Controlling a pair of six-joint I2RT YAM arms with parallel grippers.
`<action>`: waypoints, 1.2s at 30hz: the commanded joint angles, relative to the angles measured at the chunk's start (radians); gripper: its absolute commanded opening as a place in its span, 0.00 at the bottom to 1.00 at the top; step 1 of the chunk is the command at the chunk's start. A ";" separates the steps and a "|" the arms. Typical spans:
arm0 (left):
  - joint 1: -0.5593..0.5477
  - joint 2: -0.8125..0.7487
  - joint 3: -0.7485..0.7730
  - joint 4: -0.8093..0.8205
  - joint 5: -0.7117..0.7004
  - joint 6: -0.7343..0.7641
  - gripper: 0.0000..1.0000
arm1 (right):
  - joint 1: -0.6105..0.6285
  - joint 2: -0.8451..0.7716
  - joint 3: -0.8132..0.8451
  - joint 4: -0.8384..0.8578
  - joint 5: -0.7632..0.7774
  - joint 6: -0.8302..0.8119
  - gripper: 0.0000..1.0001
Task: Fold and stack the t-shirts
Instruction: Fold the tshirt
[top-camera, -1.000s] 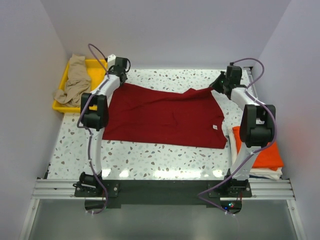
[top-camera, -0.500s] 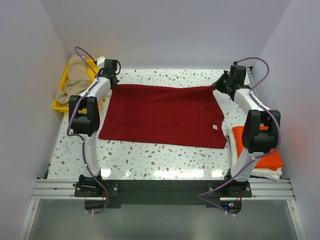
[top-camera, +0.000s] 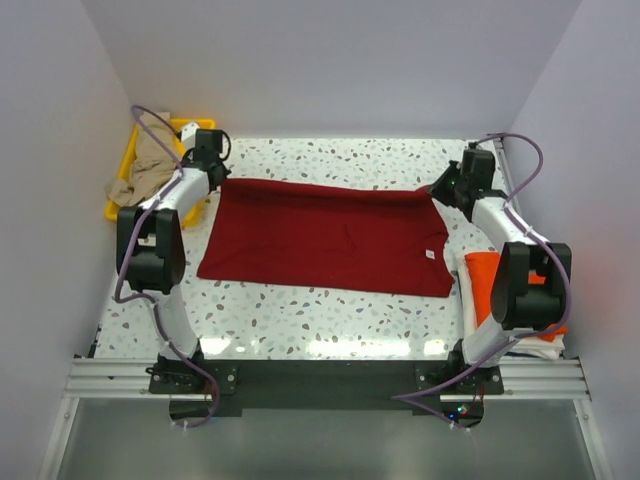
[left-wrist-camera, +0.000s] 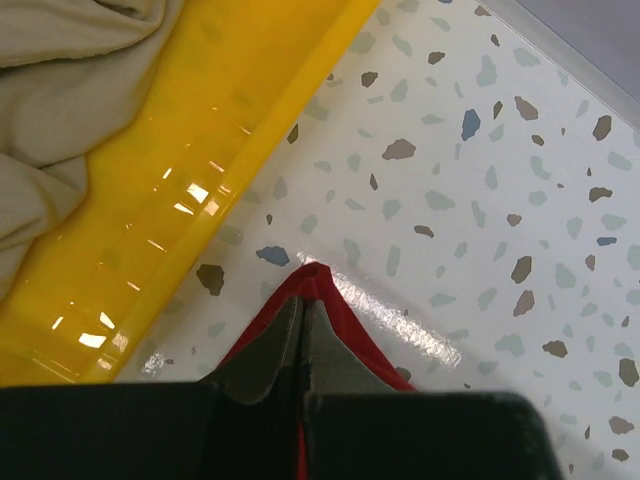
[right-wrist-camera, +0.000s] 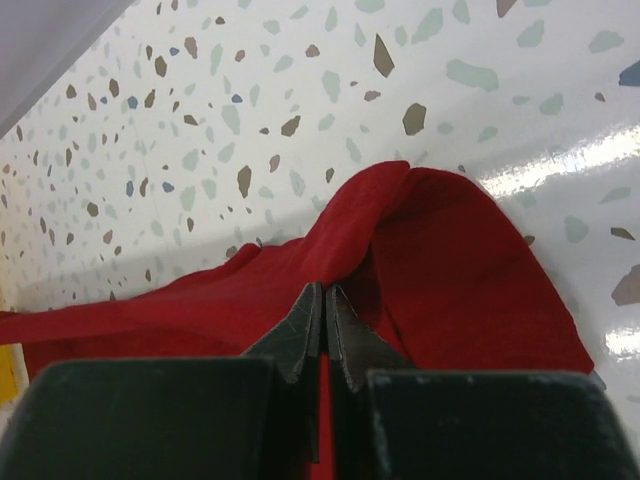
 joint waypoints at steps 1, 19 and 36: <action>0.014 -0.091 -0.047 0.066 -0.010 -0.015 0.00 | -0.005 -0.062 -0.032 -0.004 0.025 -0.015 0.00; 0.016 -0.264 -0.296 0.063 -0.010 -0.072 0.00 | -0.004 -0.176 -0.201 -0.001 0.011 -0.013 0.00; 0.020 -0.344 -0.440 0.065 -0.002 -0.145 0.00 | -0.005 -0.220 -0.320 0.021 -0.013 -0.010 0.00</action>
